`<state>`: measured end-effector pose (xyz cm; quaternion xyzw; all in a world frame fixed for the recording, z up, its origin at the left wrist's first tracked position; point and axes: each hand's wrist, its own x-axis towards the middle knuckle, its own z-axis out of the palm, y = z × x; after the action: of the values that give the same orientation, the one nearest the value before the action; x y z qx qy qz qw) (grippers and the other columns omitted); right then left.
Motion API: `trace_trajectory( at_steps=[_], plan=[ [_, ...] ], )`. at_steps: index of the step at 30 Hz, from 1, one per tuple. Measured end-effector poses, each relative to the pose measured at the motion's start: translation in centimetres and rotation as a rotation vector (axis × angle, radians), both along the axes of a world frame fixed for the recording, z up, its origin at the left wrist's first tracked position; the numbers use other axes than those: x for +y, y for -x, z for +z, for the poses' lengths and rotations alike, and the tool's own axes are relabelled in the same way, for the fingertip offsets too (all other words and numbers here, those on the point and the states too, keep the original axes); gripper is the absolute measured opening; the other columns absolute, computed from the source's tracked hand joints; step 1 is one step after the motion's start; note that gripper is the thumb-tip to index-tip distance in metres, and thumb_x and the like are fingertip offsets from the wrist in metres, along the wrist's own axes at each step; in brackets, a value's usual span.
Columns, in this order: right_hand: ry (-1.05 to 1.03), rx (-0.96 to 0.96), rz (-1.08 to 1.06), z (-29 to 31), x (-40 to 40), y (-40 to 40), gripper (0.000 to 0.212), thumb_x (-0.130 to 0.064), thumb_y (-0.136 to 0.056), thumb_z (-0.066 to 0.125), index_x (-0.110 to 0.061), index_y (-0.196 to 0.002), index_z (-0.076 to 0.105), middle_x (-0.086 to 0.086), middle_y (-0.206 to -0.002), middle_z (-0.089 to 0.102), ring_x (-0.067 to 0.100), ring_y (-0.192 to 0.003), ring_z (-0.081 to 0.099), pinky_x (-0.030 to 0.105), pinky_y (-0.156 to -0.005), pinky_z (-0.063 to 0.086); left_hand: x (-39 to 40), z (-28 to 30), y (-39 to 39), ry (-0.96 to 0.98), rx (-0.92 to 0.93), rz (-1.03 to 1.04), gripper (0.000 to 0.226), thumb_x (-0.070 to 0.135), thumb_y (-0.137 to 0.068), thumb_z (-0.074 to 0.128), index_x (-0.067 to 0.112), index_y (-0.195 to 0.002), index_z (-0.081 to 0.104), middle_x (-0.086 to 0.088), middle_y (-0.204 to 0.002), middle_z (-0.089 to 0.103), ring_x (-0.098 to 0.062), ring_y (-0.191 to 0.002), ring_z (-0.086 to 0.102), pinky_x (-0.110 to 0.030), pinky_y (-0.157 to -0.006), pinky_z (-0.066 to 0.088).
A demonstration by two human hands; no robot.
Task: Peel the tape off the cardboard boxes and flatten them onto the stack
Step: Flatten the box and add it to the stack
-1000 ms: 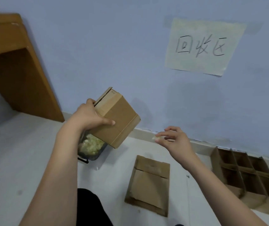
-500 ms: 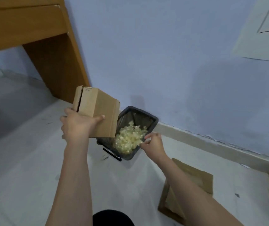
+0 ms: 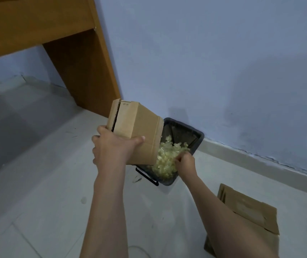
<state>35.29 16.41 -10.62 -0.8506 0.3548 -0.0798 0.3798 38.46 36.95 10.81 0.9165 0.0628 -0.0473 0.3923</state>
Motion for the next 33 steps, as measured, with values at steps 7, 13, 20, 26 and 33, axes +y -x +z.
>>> trace_trajectory(
  at_steps=[7, 13, 20, 26, 33],
  plan=[
    [0.085, 0.107, 0.092, 0.1, 0.1, -0.3, 0.025, 0.002, -0.091, 0.046, 0.001, -0.092, 0.071, 0.014, -0.102, 0.068, 0.028, -0.089, 0.062, 0.031, -0.074, 0.05, -0.4, 0.1, 0.2, 0.013, 0.008, -0.025, 0.111, 0.054, -0.059, 0.092, 0.017, -0.144, 0.032, -0.012, -0.136, 0.044, -0.039, -0.126, 0.048, -0.061, -0.1, 0.049],
    [-0.016, 0.026, -0.081, 0.7, 0.0, 0.0, 0.031, 0.001, -0.091, 0.047, -0.002, -0.122, 0.047, 0.011, -0.092, 0.057, 0.028, -0.08, 0.058, 0.035, -0.066, 0.047, -0.3, 0.4, 0.3, 0.017, 0.018, -0.039, 0.111, 0.053, -0.059, 0.093, 0.017, -0.145, 0.032, -0.012, -0.136, 0.043, -0.039, -0.127, 0.048, -0.061, -0.099, 0.049],
    [-0.025, 0.022, -0.2, 4.2, 0.0, 2.2, 0.038, -0.046, -0.091, 0.066, -0.011, -0.083, 0.055, 0.007, -0.08, 0.062, 0.027, -0.077, 0.061, 0.035, -0.062, 0.05, -1.2, 0.6, 0.9, -0.038, 0.079, -0.101, 0.114, 0.054, -0.06, 0.092, 0.014, -0.146, 0.029, -0.014, -0.139, 0.04, -0.039, -0.13, 0.046, -0.059, -0.105, 0.045],
    [-0.658, -0.296, -0.247, 16.6, 2.5, 8.7, 0.051, -0.063, -0.097, 0.04, -0.02, -0.123, 0.047, 0.004, -0.112, 0.058, 0.036, -0.073, 0.073, 0.046, -0.059, 0.062, -3.8, 2.5, 4.1, 0.01, 0.022, -0.171, 0.109, 0.051, -0.065, 0.089, 0.01, -0.146, 0.028, -0.014, -0.142, 0.045, -0.04, -0.132, 0.045, -0.051, -0.102, 0.046],
    [-0.797, -0.282, -0.155, 26.5, 2.0, 21.4, 0.093, -0.082, -0.083, 0.042, -0.053, -0.151, -0.015, -0.025, -0.124, 0.038, 0.027, -0.104, 0.064, 0.05, -0.08, 0.061, -8.9, 6.9, 13.1, 0.065, 0.083, -0.728, 0.113, 0.047, -0.045, 0.082, 0.019, -0.14, 0.026, -0.005, -0.132, 0.045, -0.032, -0.117, 0.058, -0.048, -0.095, 0.055]
  ],
)
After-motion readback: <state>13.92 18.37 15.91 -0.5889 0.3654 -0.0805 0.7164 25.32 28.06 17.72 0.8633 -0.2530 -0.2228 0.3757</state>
